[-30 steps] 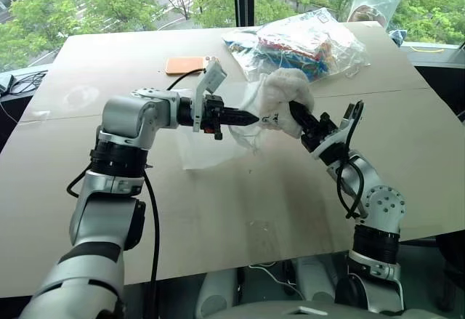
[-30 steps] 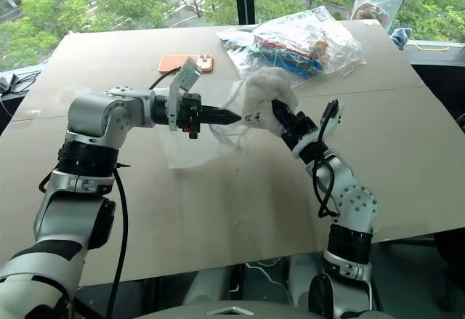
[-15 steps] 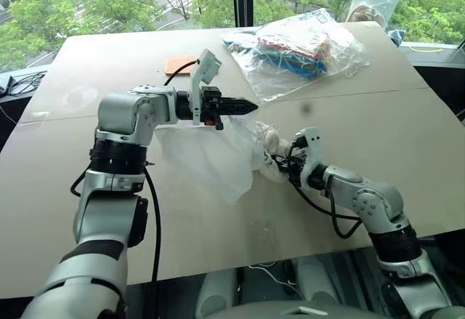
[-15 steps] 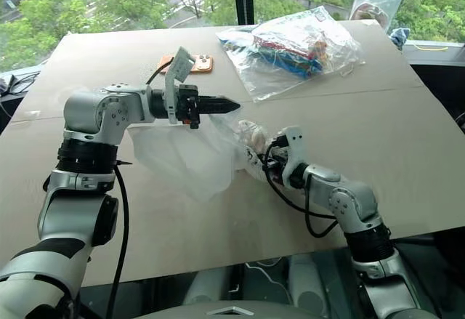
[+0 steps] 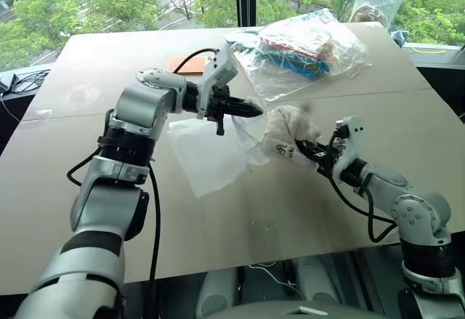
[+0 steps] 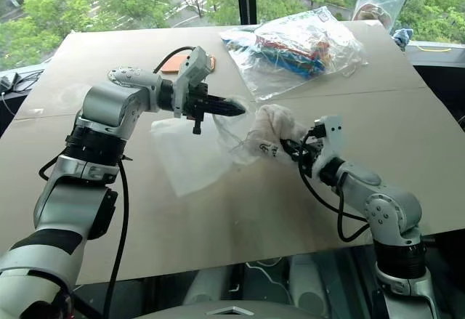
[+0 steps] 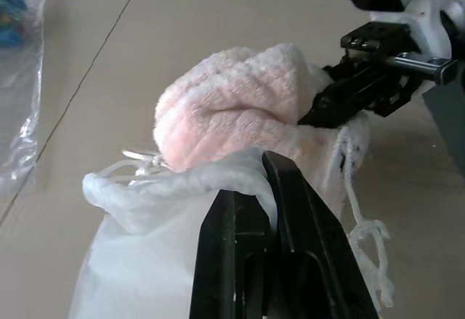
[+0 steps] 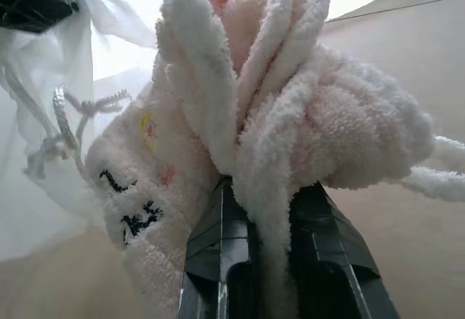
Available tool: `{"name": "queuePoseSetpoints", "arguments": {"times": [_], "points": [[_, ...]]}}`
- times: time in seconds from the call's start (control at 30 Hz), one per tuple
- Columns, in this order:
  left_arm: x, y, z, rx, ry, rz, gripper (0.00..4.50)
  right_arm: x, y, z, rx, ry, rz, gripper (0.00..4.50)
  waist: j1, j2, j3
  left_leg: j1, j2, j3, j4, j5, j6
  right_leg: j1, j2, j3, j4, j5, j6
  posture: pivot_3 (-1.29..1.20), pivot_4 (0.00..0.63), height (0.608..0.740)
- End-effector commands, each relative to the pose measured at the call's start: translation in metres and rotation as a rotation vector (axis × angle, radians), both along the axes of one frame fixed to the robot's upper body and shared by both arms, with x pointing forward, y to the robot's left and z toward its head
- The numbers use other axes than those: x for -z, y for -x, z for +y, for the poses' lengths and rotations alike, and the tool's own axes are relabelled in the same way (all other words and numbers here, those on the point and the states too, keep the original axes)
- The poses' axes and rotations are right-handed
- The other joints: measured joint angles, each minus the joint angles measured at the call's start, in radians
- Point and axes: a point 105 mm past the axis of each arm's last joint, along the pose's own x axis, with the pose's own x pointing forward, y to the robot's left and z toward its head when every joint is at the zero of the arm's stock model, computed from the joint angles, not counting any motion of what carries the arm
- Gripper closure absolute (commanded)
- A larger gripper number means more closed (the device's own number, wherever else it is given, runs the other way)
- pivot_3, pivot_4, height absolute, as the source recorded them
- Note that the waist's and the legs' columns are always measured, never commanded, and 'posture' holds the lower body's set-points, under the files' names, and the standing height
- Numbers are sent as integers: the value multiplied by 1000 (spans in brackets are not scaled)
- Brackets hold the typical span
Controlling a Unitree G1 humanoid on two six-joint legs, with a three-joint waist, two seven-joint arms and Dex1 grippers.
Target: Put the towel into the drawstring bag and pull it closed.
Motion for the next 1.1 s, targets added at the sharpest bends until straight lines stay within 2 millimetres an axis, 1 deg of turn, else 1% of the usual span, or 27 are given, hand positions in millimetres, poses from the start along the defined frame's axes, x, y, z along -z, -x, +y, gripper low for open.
{"name": "queuePoseSetpoints", "arguments": {"times": [0.03,0.1,0.17,0.23,0.27,0.3,0.33,0.37,0.43,0.5,0.53,0.63,0.7,0.77,0.8,0.83,0.9,0.97,1.0,1.1], "points": [[-15,-4,-1,28,-103,-121,4500,-6,11,1,-39,65,-45,4469,0,0,0,0,0,0,0,0,0,0,0,0,0,0,0,0,150,740],[-7,-9,10,16,-235,-154,4500,-4,12,2,-40,71,-44,4469,-4,0,0,0,0,0,0,0,0,0,0,0,-1,0,0,0,150,740],[-2,-12,22,32,-367,-223,4500,-3,14,3,-44,86,-49,4469,-7,0,0,1,0,1,-1,0,0,0,0,1,-1,0,0,0,150,740],[-2,-17,29,28,-444,-285,4500,-8,13,4,-30,60,-72,4469,-7,0,0,1,1,1,-1,0,0,0,1,1,0,0,0,0,150,740],[-5,-20,29,27,-457,-319,4500,-13,11,3,-12,28,-91,4469,-4,0,0,1,1,1,-1,0,0,0,1,1,0,0,0,0,150,740],[-9,-21,25,31,-438,-334,4500,-19,9,2,4,-14,-110,4469,-1,0,0,0,1,0,-1,0,0,0,1,1,0,0,0,0,150,740],[-16,-17,16,60,-385,-334,4500,-29,8,1,11,-75,-135,4469,1,0,0,0,1,0,0,0,0,0,1,0,0,0,0,0,150,740],[-22,-12,9,93,-334,-316,4500,-37,9,0,9,-126,-155,4469,4,-1,0,-1,1,0,0,0,0,0,1,0,-1,0,0,0,150,740],[-34,6,-5,184,-218,-228,4500,-53,14,-4,-2,-231,-199,4469,14,-1,1,-2,0,-1,1,-1,1,0,0,-1,-1,0,1,0,150,740],[-42,29,-7,264,-140,-71,4500,-63,21,-11,-7,-304,-223,4469,12,-1,1,-3,1,-1,2,-2,3,0,0,-1,-3,0,1,0,150,740],[-38,33,-2,263,-160,-24,4500,-64,23,-14,-9,-311,-226,4469,5,-1,1,-3,1,0,2,-2,4,0,0,0,-4,0,1,0,150,740],[-5,-2,25,101,-417,-166,4500,-62,33,-17,-26,-296,-217,4469,-1,1,0,-2,2,1,1,-3,6,0,0,1,-3,-1,2,0,150,740],[13,-16,43,59,-567,-239,4500,-59,39,-16,-41,-284,-202,4469,-3,1,0,1,0,1,0,-4,6,2,0,1,-3,-1,2,0,150,740],[20,-25,48,34,-624,-293,4500,-57,43,-14,-57,-262,-190,4469,-4,1,0,1,1,1,0,-4,6,1,1,2,-1,-1,1,0,150,740],[24,-33,48,14,-660,-363,4500,-55,45,-8,-80,-241,-182,4469,-1,0,1,0,1,1,0,-3,6,0,1,1,-1,-1,1,0,150,740],[26,-39,44,-10,-658,-402,4500,-54,45,-4,-95,-231,-177,4469,0,0,1,0,1,1,1,-3,6,0,1,1,-1,-1,1,0,150,740],[26,-45,35,-19,-638,-483,4500,-54,42,6,-116,-235,-177,4469,2,0,0,0,1,1,2,-3,6,1,0,1,-1,-1,2,0,150,740],[24,-39,20,23,-531,-461,4500,-54,35,17,-131,-244,-182,4469,2,0,0,-1,0,1,3,-3,6,1,0,1,-1,-1,2,0,150,740],[20,-32,12,42,-452,-405,4500,-53,32,22,-139,-256,-182,4469,1,0,0,-1,0,1,3,-4,6,1,0,1,-1,-1,2,0,150,740],[10,-14,0,131,-326,-322,4500,-49,26,31,-152,-262,-179,4469,0,0,1,-1,0,1,3,-3,6,0,0,2,-1,-1,2,0,150,740]]}}
